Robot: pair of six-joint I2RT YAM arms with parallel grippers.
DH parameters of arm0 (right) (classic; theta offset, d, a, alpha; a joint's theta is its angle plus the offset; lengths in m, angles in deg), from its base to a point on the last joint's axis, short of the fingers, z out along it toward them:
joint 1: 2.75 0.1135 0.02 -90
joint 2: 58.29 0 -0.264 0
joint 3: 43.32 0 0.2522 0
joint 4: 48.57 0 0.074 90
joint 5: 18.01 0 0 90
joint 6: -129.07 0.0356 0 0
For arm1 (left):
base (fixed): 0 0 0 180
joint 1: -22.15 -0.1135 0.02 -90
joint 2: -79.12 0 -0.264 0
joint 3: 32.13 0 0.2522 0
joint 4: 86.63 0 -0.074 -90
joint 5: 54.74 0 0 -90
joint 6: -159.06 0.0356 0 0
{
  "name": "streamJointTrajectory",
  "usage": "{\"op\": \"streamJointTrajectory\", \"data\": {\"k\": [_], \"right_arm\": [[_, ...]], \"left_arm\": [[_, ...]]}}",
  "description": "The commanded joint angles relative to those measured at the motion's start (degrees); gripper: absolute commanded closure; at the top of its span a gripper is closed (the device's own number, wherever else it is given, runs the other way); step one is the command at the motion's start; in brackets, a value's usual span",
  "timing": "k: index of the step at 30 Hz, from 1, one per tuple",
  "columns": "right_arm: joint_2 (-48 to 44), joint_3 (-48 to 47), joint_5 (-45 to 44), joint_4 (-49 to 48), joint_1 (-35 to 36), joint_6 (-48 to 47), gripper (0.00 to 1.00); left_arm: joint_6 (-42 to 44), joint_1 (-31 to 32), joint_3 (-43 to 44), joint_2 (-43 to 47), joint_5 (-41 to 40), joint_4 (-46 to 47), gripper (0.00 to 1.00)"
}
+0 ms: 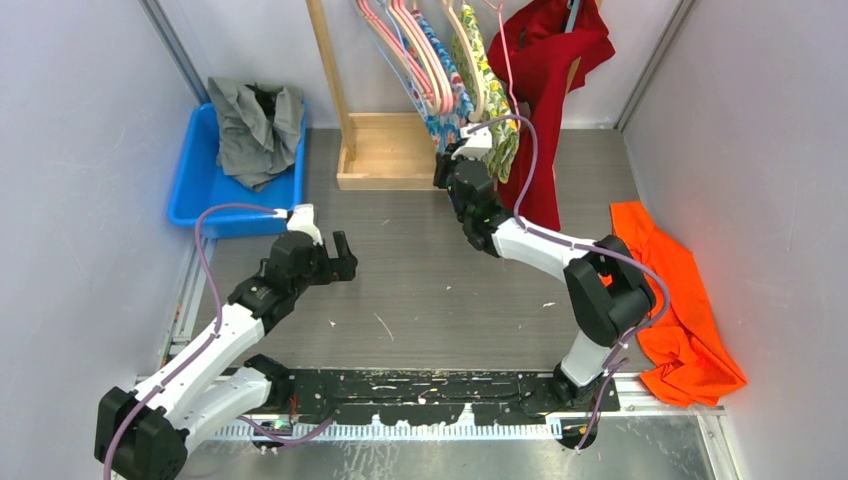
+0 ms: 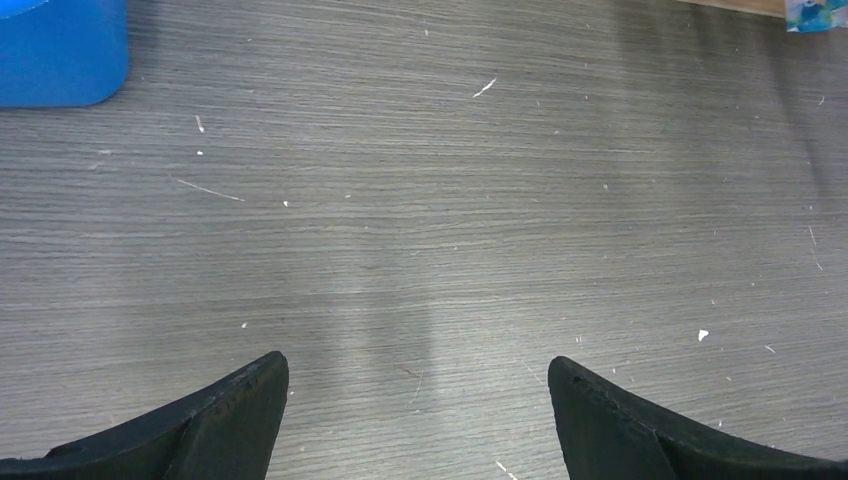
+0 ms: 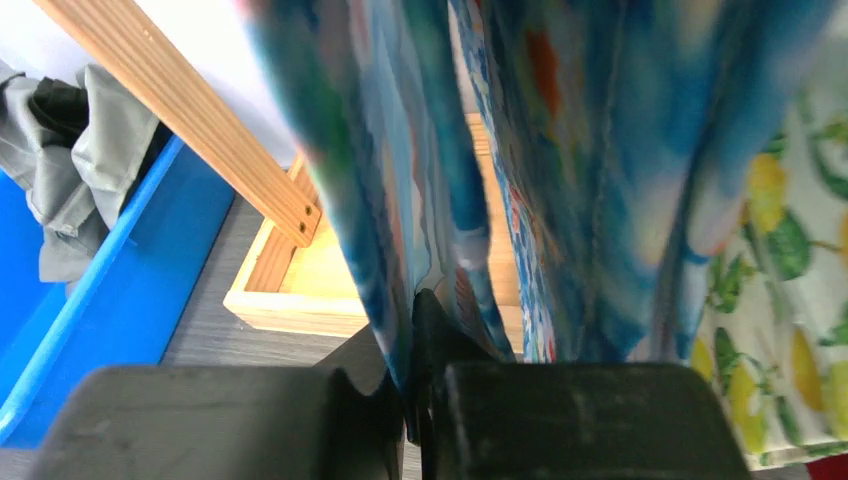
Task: Place the skirt on the hanger
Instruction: Adjust the skirt on the hanger.
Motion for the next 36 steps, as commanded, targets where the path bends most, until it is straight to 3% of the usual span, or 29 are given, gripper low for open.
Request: {"op": "streamJointTrajectory", "data": {"k": [1,16,36], "right_arm": [[1.84,-3.29,-2.88,-2.99,1.93,-1.7,0.91],[6.37,-2.97,-7.09,-2.93,3.42,-2.04,0.94],[7.53,6.45,-9.39,-7.11,4.03,0.27,0.95]], "left_arm": [[0.86,-0.27,-0.36,0.0,0.68,3.72,0.0],[0.87,-0.29,-0.68,0.12,0.99,4.45,0.0],[0.35,-0.32,-0.63,0.4,1.8,4.43,0.0]]}}
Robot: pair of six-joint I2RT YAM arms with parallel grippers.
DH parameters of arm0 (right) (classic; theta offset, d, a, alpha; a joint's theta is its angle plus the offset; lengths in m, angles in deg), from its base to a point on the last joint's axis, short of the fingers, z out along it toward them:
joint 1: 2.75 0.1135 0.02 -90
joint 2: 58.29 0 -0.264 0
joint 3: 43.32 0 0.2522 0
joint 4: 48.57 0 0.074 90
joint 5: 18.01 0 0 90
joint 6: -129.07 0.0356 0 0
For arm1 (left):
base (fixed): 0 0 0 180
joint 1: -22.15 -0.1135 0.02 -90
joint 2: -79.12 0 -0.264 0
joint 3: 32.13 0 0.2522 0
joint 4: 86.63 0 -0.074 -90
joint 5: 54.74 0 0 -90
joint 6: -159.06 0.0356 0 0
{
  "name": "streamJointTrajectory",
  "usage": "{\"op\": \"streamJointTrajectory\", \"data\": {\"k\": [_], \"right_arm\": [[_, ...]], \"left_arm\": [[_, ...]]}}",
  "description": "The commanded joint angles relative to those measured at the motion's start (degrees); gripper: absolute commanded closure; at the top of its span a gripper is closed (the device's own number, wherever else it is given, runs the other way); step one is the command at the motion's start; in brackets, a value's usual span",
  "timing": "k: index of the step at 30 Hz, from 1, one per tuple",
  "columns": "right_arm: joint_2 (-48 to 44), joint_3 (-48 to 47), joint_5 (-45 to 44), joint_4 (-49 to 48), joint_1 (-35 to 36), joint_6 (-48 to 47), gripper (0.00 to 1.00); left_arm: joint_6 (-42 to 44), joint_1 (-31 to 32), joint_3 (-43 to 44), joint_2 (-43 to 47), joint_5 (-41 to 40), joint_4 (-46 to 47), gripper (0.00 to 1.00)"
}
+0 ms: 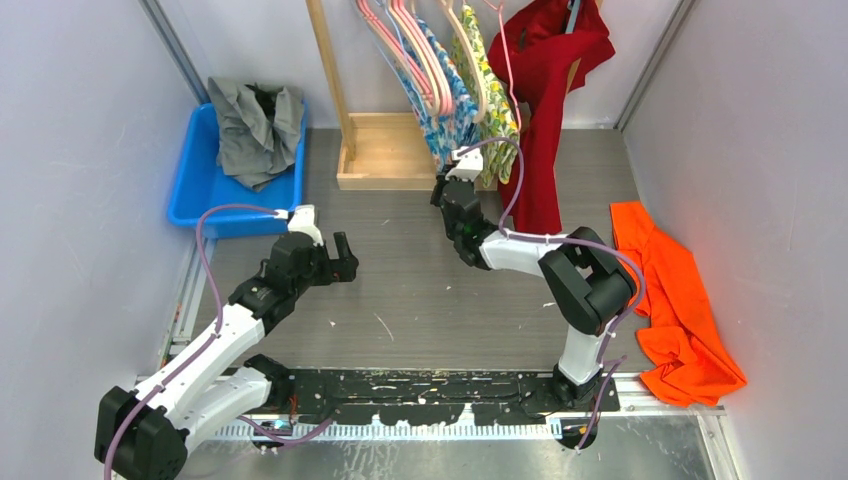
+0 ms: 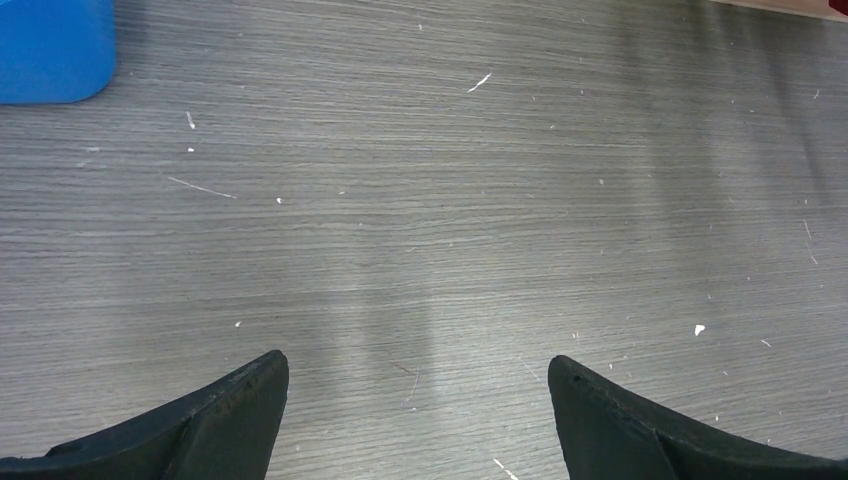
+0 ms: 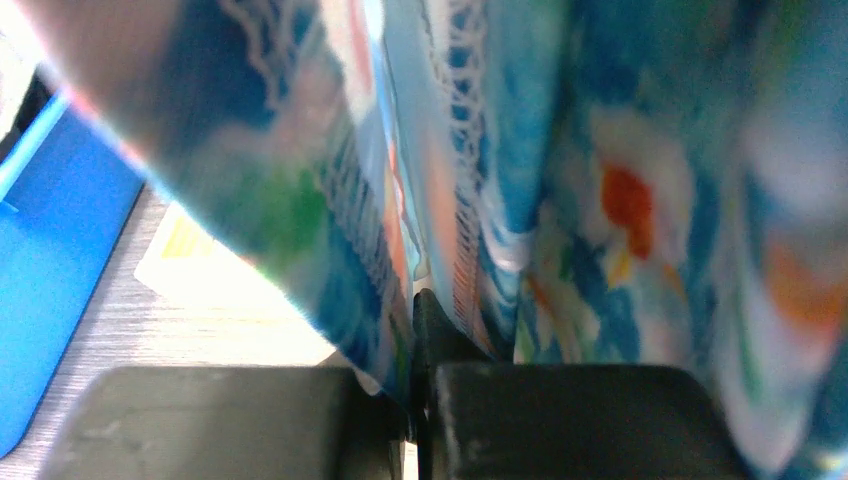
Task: Place the skirt on the hanger
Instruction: Adjust the skirt on the hanger.
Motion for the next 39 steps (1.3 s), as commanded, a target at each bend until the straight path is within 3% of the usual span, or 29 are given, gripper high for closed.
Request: {"op": "streamJointTrajectory", "data": {"k": [1,7,9,11,12,13,15,22,27,32,39], "right_arm": [[0.94,2.2,-0.87,-0.02,0.95,1.16,0.95],[0.47,2.24,-1.02,-0.21,0.97,1.0,0.95],[-0.02,2.44,-0.66,-0.04,1.0,0.96,0.9],[-1.94,3.17,-0.06,0.34,1.03,1.34,0.7],[-3.06,3.8,0.31,0.37,1.05,1.43,0.49],[-4.53,4.48,0.73,0.44,1.02,1.56,0.38],[-7.73,5.65,1.67,1.42,0.99,1.66,0.28],[-22.43,9.48,4.56,8.02,1.12,1.6,0.19],[-35.97,10.87,8.77,20.29,1.12,1.83,0.0],[-50.07,16.12,10.63,30.05,1.14,1.97,0.0],[-66.7,21.38,-0.25,44.21,1.05,1.33,0.01]], "left_arm": [[0.38,-0.26,-0.05,0.54,0.99,3.5,0.0],[0.35,-0.26,0.02,1.13,0.86,3.16,0.0],[0.28,-0.25,0.08,1.13,0.86,2.94,0.0],[0.34,-0.28,0.29,1.37,0.74,2.43,0.0],[0.39,-0.25,0.37,1.57,0.57,2.09,0.0],[0.43,-0.26,0.58,1.95,0.17,1.53,0.0],[0.6,-0.32,0.77,2.51,-0.37,0.8,0.0],[1.04,-0.36,2.28,3.06,-1.25,-1.37,0.0],[1.4,-0.32,3.44,3.09,-2.41,-3.36,0.0],[0.61,-0.38,4.42,4.45,-3.16,-4.6,0.0],[2.81,-0.4,3.78,7.82,-8.04,-5.95,0.0]]}}
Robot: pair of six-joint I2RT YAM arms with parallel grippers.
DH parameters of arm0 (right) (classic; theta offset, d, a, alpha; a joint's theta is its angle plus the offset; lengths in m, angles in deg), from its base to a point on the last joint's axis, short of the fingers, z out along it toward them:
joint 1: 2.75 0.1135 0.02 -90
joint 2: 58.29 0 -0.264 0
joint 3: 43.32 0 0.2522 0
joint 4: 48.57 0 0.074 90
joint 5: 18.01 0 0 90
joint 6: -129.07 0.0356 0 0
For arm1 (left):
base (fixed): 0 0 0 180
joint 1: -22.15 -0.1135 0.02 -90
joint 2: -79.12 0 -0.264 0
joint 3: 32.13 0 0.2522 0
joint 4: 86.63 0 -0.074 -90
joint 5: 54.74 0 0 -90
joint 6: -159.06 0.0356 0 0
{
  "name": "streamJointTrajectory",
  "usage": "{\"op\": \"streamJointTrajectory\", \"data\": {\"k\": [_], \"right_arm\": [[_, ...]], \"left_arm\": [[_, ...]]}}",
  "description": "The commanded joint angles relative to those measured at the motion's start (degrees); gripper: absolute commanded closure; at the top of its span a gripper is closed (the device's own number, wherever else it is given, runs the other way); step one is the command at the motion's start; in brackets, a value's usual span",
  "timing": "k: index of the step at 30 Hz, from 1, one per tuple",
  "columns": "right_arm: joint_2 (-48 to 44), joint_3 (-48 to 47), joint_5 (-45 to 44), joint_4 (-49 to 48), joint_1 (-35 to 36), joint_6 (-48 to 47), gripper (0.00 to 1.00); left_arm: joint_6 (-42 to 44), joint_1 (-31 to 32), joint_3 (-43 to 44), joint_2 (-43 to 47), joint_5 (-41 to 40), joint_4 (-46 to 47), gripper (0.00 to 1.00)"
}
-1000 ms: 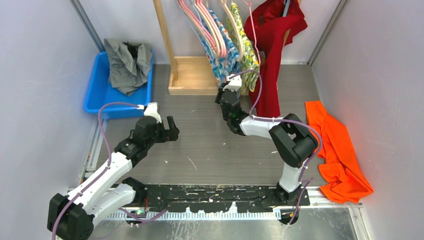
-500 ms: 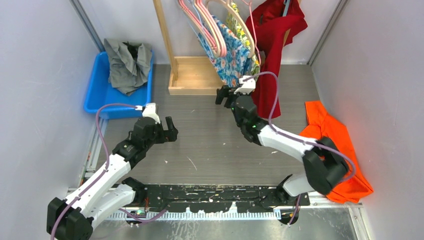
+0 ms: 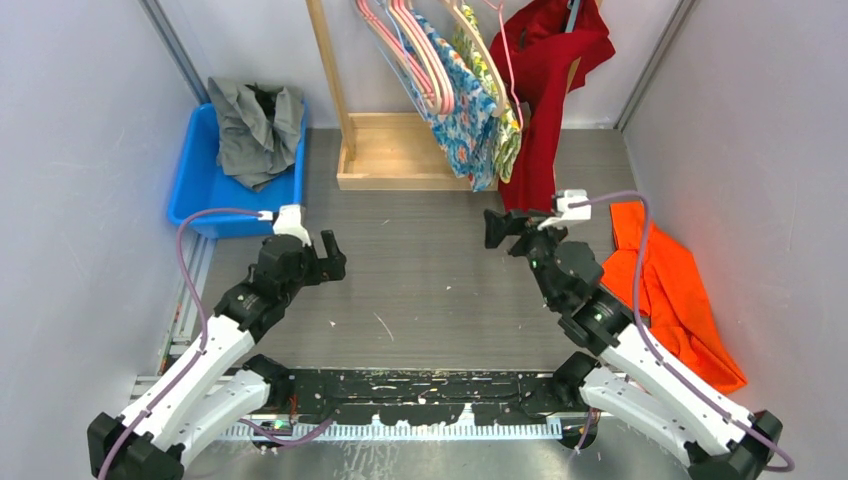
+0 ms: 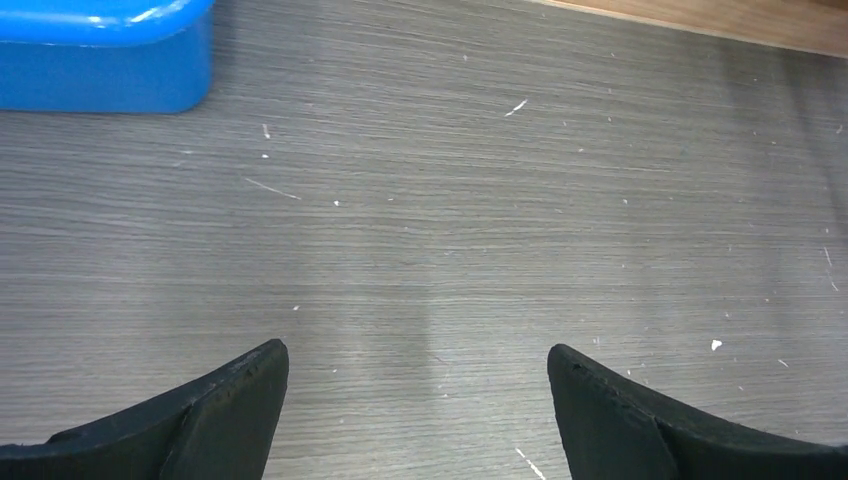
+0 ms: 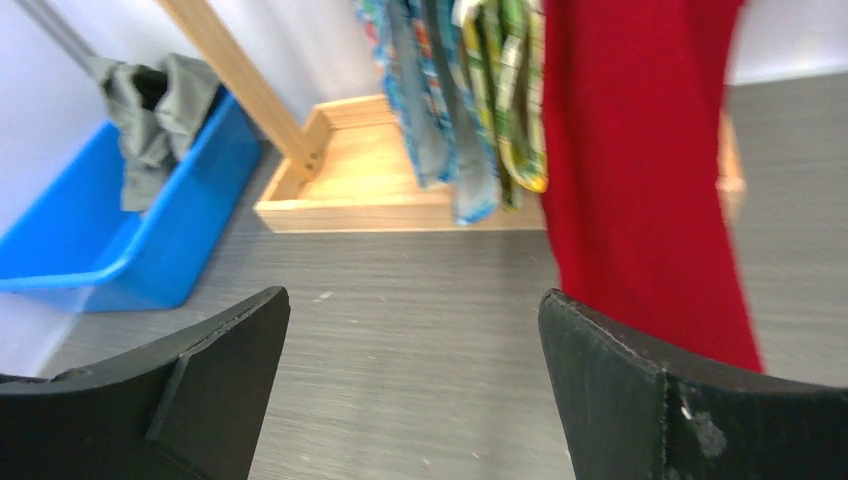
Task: Place the skirt on the hanger
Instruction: Adjust the skirt on the hanger, then reset both arms
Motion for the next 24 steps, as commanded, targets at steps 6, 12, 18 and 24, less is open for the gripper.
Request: {"op": "streamJointTrajectory", "data": {"k": [6,12,18,24], "right_arm": [[-11.73,7.36,-22.88,15.1,-0.12,-2.06,0.01],[-19.57,21.84,-31.19,1.43,-0.83,-8.54,0.01],[-13.15,30.94,-33.17,-16.88,-4.35,-16.37,0.0],[2.04,35.92,-24.57,-36.5,-17.0,-13.71,0.01]], "left_arm": [[8.49,-0.26,-4.59,6.92,-4.6,7.67,0.0],[15.9,-0.27,-14.58,9.9,-11.15,22.63,0.0],[22.87,-0.8,-18.26,6.23,-18.22,33.51,0.0],[24.32,-5.43,-20.23,-6.4,-14.97,46.38,0.0]]}}
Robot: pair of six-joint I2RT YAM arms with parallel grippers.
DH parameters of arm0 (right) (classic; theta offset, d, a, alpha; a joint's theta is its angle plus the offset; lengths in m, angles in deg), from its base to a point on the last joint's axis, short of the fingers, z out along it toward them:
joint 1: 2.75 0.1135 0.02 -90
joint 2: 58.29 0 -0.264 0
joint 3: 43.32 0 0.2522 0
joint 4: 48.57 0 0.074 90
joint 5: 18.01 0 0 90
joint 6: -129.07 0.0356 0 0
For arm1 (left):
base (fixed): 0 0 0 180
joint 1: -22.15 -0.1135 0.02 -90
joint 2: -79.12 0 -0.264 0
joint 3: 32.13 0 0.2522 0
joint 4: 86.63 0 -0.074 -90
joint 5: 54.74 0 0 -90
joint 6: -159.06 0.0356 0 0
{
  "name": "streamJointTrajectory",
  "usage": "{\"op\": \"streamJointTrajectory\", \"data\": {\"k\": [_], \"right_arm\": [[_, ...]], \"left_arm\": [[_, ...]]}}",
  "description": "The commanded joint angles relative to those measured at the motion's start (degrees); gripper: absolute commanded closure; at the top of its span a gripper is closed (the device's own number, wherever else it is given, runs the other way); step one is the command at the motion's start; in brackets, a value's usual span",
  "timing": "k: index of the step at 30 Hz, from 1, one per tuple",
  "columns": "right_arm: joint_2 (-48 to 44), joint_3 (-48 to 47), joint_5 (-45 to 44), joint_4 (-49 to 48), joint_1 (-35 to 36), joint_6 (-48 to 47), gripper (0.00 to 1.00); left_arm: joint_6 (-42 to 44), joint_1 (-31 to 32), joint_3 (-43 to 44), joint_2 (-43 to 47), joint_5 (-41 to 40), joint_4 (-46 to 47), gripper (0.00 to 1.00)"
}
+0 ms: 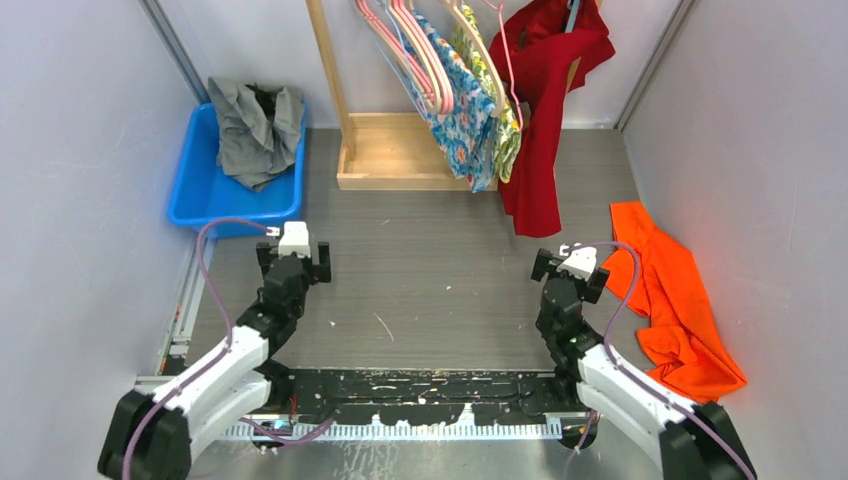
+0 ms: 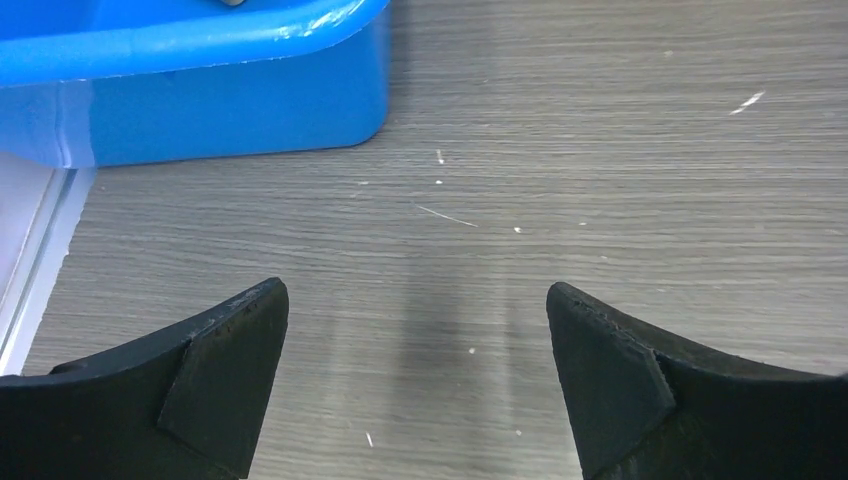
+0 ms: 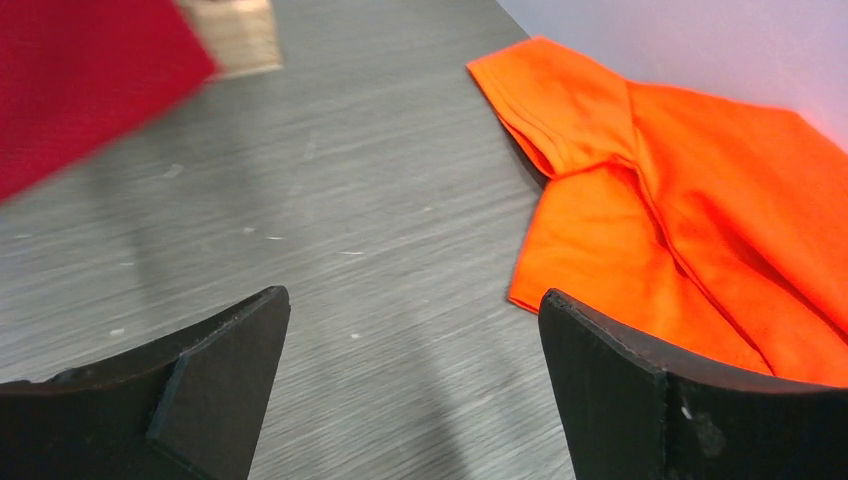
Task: Place the skirt on the hanger
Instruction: Reset both arms
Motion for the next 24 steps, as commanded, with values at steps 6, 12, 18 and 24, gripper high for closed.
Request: {"op": "streamJointTrajectory", "data": {"k": [6,12,18,24], "right_arm": [[25.73,-1.89,13.45,-32.79,-17.62,5.14,0.01],[46.65,-7.06,15.1,-45.11,-20.75,4.34,0.01],[48.18,-8.2,19.48,-43.86,-22.76,5.13,0.01],[52.39,-6.94,25.07,-49.23,-22.76,3.27,0.01]], "left_arm": [[2.64,-7.98,0.61,-20.86,5.38,23.76,0.0],[2.83,-10.93,7.86,-33.12,7.85,25.81,0.0],[6.79,-12.45,10.72,-37.24,8.15,27.12,0.0],[5.9,-16.4,0.63,-43.18,12.88,51.47,0.0]]}}
